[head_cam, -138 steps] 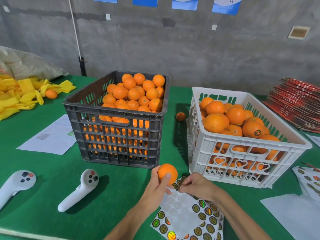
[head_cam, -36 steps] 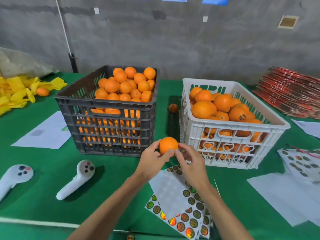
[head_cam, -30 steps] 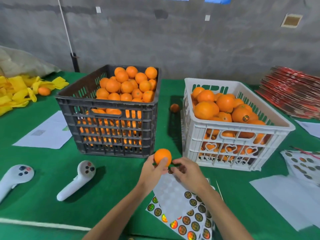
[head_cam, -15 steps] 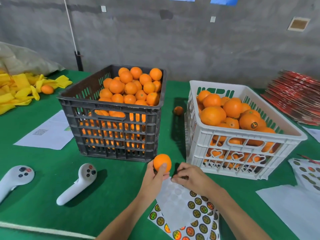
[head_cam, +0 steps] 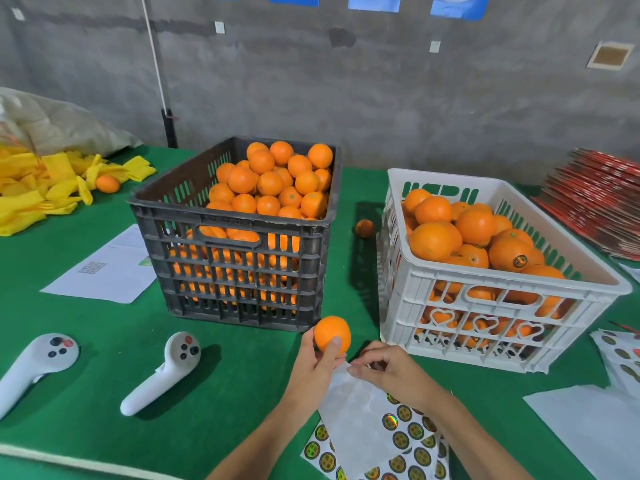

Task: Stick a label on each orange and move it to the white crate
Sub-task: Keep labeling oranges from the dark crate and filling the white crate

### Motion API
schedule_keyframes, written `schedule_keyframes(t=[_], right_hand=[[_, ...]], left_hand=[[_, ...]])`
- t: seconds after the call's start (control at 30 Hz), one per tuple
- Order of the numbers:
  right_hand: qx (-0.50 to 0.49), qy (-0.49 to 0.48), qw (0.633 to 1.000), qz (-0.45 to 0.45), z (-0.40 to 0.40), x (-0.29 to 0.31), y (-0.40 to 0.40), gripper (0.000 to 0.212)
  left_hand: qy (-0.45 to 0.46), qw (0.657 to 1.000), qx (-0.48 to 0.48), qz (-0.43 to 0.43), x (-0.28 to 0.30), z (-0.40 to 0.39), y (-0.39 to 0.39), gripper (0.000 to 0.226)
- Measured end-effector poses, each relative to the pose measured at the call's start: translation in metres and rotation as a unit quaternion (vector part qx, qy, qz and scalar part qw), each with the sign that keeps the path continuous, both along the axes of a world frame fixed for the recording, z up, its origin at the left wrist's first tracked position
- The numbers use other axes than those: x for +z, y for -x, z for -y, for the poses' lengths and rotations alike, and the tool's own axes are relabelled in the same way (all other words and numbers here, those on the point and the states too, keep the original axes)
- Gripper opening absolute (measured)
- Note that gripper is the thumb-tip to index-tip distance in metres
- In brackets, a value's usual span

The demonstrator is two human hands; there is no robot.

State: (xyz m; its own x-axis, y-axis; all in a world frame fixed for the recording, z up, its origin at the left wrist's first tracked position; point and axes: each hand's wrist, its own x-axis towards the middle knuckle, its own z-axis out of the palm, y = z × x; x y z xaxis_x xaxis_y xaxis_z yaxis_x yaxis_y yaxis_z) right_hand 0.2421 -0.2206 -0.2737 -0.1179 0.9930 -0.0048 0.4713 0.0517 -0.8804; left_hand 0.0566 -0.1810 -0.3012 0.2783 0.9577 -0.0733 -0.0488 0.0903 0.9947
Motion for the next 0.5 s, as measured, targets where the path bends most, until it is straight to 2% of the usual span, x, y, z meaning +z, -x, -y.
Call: schedule_keyframes(t=[0.2, 0.4, 0.5], right_hand=[[-0.018, 0.097, 0.995, -0.029, -0.009, 0.006, -0.003, 0.008], [-0.034, 0.174, 0.984, -0.033, -0.017, 0.013, -0.001, 0.006], [-0.092, 0.187, 0.978, -0.022, -0.017, 0.017, 0.001, 0.013]], left_hand=[[-0.005, 1.000, -0.005, -0.020, 0.002, 0.003, 0.001, 0.051], [0.004, 0.999, -0.003, -0.032, 0.007, 0.004, 0.004, 0.054], [0.010, 0.999, -0.005, -0.033, 0.008, 0.005, 0.005, 0.060]])
